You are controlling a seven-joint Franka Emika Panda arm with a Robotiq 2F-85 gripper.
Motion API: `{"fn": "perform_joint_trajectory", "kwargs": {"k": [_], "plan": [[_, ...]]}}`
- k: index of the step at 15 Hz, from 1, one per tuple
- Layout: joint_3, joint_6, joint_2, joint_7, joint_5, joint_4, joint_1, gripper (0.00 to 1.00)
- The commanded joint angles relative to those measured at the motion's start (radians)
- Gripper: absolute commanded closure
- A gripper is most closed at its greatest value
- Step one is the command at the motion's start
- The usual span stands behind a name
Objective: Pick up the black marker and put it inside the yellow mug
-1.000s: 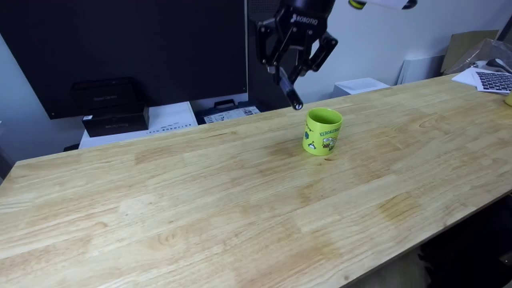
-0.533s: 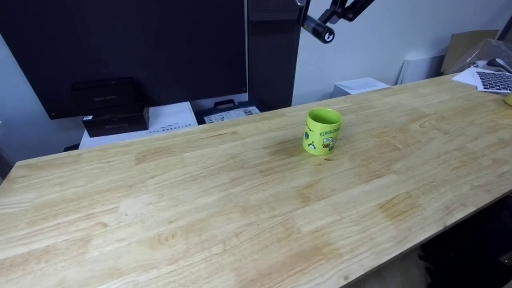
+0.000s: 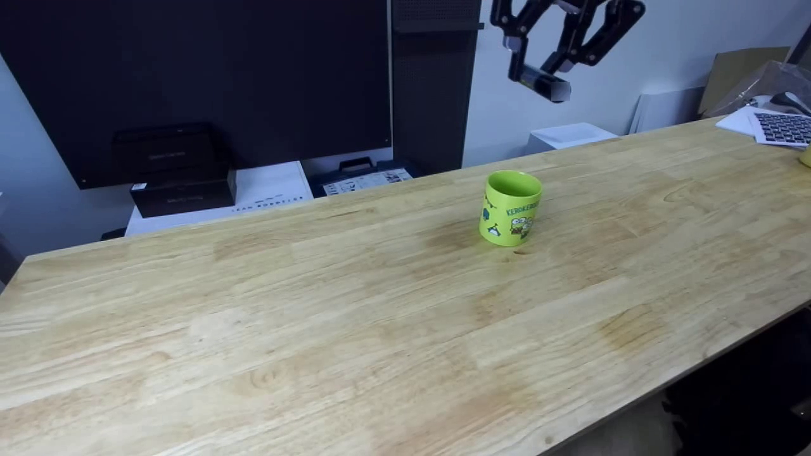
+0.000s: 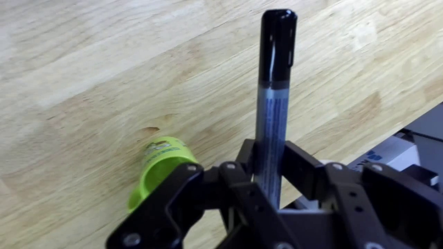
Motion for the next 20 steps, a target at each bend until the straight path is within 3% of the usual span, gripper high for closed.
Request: {"fn": "perform_joint_trajectory", "kwargs": {"k": [1, 4, 6, 11, 12, 13, 18, 19, 20], "plan": [[-0.067, -0.039, 0.05, 0.186, -0.189, 0.046, -0.045, 0.94], [-0.116, -0.099, 0.116, 0.327, -0.33, 0.107, -0.066, 0.94], [-0.098, -0.245, 0.159, 0.185, -0.14, 0.179, -0.081, 0.94], [-0.066, -0.524, 0.286, 0.109, 0.085, 0.361, -0.093, 0.94], [-0.079, -0.434, 0.216, 0.12, 0.033, 0.264, -0.074, 0.94], [-0.078, -0.447, 0.233, 0.118, 0.04, 0.282, -0.073, 0.74], [-0.08, -0.438, 0.237, 0.113, 0.038, 0.276, -0.073, 0.74], [-0.08, -0.438, 0.237, 0.113, 0.038, 0.276, -0.073, 0.94], [-0.083, -0.452, 0.244, 0.097, 0.057, 0.284, -0.086, 0.94]]}}
